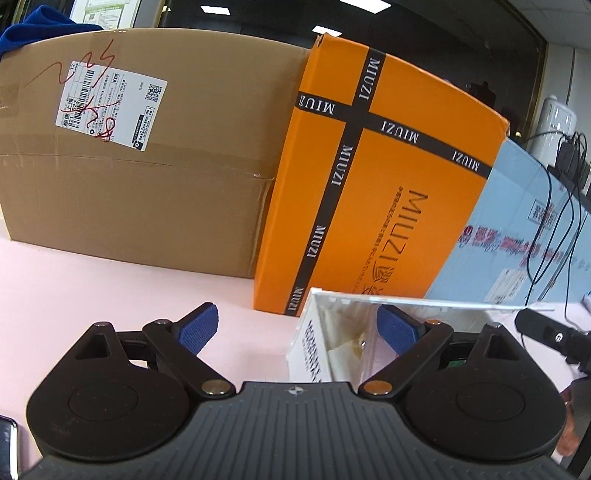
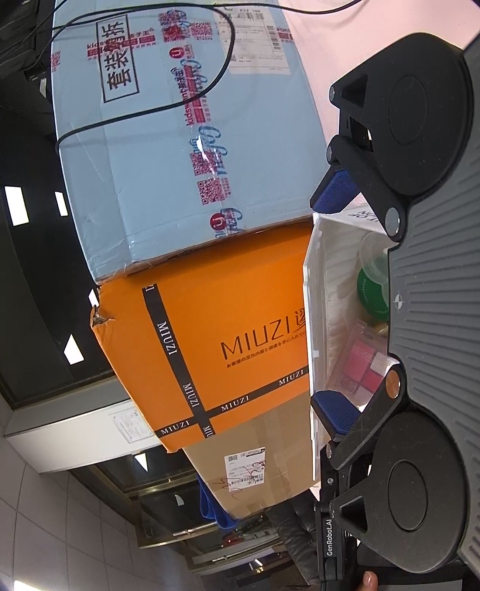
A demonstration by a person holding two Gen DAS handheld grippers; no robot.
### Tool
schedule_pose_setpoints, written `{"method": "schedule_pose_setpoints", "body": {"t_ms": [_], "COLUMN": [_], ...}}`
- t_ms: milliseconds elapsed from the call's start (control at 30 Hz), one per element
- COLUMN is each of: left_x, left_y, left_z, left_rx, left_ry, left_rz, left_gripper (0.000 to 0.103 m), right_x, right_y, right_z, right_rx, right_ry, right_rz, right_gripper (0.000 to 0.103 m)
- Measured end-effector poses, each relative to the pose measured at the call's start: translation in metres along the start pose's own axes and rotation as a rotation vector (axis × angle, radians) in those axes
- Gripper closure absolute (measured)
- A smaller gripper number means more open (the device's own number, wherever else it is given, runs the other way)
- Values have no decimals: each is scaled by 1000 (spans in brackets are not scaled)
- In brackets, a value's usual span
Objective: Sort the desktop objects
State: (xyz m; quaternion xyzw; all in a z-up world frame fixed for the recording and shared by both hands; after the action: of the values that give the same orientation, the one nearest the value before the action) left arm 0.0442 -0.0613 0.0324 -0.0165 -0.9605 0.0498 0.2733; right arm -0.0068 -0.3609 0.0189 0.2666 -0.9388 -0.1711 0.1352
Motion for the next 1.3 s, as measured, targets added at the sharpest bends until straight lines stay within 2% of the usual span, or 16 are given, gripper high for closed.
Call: {"method": "schedule_pose_setpoints", "body": {"t_ms": [233, 333, 567, 733, 933, 1067, 1133, 1300], "left_x": [6, 13, 25, 17, -5, -7, -7, -6], "left_y": [-1, -3, -2, 1, -6, -5, -4, -5], "left_z": [8, 11, 10, 9, 20, 22, 25, 31], "left_rx": [-70, -91, -71, -25, -64, -55, -47, -31], "left_ry": [42, 43, 26, 29, 90, 88, 85, 28], "left_rz": [10, 39, 101, 80, 31, 34, 37, 51], "left_gripper": [10, 10, 10, 10, 10, 10, 0, 0], "right_x": [16, 22, 25, 19, 13, 9, 9, 13], "right_y": [-5, -6, -11, -17, -23, -22, -20, -19], "right_z": [13, 14, 14, 19, 26, 33, 34, 39], "right_rx": [-38, -48, -69, -76, -73, -47, -40, -31], "right_ry": [3, -8, -40, -7, 38, 58, 49, 9], "right_rz": [16, 13, 38, 94, 164, 191, 192, 188], "right_gripper": [0, 0, 0, 0, 0, 0, 0, 0]}}
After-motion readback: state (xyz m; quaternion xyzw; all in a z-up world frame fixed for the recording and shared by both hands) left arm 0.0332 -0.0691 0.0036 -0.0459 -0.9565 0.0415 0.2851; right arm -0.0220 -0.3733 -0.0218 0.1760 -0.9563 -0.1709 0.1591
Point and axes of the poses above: each gripper's, at about its wrist camera, not at the fingertips, and x roughly against the way its jaws point, y to its left, z to its underside, the point moved 3 cm from there along -x, roughly the way its jaws point, and after that the axes turned 12 degrees about -z, right-handed, at the moved point
